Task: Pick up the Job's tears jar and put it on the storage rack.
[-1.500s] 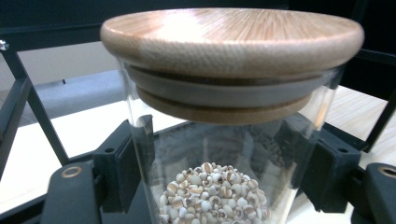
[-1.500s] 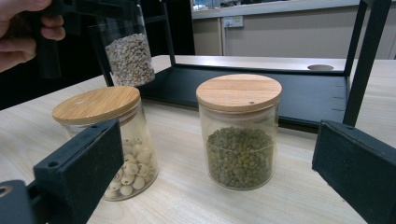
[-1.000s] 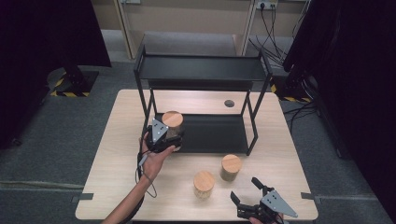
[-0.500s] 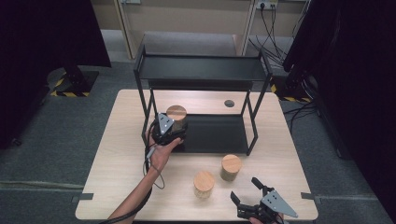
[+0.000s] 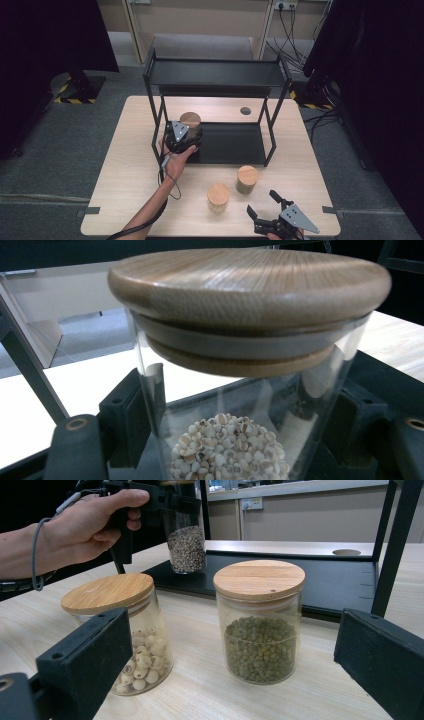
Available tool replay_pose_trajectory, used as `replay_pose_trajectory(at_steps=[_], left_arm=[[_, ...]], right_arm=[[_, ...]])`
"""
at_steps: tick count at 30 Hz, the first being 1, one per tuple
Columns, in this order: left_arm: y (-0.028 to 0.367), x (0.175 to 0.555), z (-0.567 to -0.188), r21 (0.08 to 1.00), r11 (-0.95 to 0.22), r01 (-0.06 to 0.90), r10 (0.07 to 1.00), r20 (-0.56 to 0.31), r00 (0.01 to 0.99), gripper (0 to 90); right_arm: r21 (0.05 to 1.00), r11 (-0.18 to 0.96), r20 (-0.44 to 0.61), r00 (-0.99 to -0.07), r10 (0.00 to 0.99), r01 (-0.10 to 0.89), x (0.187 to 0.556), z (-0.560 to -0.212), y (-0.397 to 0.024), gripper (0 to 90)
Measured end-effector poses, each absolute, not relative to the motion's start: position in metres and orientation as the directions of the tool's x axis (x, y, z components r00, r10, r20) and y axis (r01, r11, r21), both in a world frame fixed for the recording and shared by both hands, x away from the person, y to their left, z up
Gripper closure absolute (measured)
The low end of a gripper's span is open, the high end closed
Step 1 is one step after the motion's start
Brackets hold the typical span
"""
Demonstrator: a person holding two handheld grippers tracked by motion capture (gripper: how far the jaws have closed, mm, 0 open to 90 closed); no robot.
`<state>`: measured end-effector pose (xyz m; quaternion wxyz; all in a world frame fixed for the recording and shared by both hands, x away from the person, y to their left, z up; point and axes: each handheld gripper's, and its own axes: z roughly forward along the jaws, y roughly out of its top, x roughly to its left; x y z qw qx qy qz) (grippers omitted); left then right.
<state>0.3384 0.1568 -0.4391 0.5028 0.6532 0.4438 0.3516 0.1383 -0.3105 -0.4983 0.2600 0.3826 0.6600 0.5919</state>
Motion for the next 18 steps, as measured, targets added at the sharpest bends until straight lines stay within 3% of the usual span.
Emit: replay_pose_trajectory(at_steps=[18], left_arm=[[0.162, 0.34, -0.449, 0.969, -0.071, 0.238, 0.938, -0.016, 0.345, 24.6]], right_arm=[[0.981, 0.008, 0.107, -0.577, 0.81, 0.194, 0.138, -0.499, -0.31, 2.4]])
